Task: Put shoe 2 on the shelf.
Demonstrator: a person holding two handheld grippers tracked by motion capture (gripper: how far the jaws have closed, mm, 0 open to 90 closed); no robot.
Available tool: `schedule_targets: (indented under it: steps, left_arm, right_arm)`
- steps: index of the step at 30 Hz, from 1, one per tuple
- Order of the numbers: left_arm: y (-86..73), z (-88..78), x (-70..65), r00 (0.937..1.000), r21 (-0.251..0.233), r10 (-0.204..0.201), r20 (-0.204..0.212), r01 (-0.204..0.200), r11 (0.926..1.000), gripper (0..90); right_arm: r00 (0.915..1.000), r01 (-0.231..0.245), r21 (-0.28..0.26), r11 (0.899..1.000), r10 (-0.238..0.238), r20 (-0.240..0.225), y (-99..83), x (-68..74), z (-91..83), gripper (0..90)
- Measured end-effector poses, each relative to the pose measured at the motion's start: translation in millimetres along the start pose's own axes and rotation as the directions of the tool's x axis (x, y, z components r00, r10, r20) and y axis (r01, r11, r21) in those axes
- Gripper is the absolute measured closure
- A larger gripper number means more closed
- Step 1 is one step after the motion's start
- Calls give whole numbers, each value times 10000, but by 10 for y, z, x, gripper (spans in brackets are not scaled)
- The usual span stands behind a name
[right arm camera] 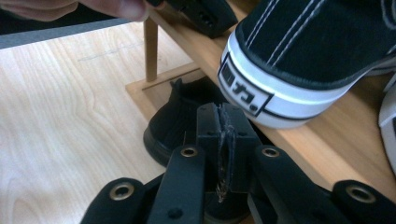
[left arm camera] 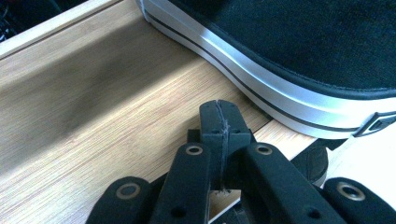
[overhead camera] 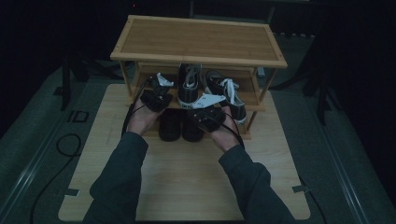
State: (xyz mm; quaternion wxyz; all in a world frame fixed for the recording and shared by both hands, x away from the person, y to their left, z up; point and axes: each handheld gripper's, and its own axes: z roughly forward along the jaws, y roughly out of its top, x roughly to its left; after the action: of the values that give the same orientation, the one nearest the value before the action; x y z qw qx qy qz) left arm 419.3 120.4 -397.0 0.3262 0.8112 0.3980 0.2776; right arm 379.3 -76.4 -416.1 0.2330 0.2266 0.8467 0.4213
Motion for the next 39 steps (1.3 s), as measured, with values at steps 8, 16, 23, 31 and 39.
schedule_targets:
  steps: [8,16,23,31,39]
  left_arm:
    - [2,1,27,9997,-9,-146,177,147,9999,900]
    - [3,1,30,9997,8,-144,202,144,9999,900]
    - [3,0,39,9995,13,-192,261,192,9998,900]
    - [2,0,42,9994,15,-199,279,198,9998,900]
    - [1,1,48,9992,2,-246,314,246,9997,900]
  right_arm:
    - [9996,98,174,9998,-93,-273,-77,3,-80,816]
    - [9966,510,400,9979,-482,-675,-122,64,-172,798]
    - [9941,611,552,9966,-559,-927,-199,49,-244,823]
    - [9912,637,551,9965,-567,-1197,-296,31,-372,900]
    - [9896,660,679,9955,-566,-1325,-359,-34,-521,900]
